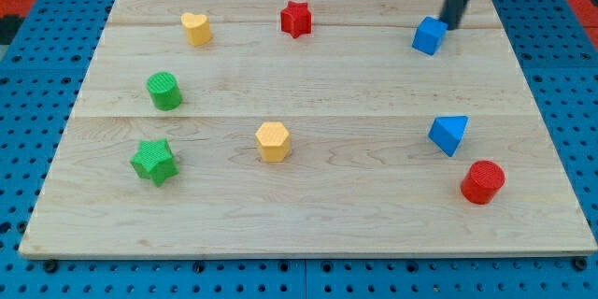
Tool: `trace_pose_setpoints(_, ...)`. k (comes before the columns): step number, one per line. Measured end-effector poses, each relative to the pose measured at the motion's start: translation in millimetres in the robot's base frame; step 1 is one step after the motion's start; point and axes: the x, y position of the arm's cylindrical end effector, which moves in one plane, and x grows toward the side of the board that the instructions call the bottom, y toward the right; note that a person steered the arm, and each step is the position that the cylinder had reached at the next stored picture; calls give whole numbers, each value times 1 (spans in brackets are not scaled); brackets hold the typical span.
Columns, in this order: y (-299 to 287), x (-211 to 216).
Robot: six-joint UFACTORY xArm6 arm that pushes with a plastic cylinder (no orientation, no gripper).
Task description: Arrange the blue blocks vertically at the right side of the board
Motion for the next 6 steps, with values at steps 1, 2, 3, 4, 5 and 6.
trace_pose_setpoints(1, -18, 62)
trace_pose_setpoints(2, -13, 72)
trace_pose_setpoints(3, -76, 38)
trace_pose_setpoints(4, -70, 76)
trace_pose_setpoints(5, -29, 73)
trace_pose_setpoints(6, -3, 82)
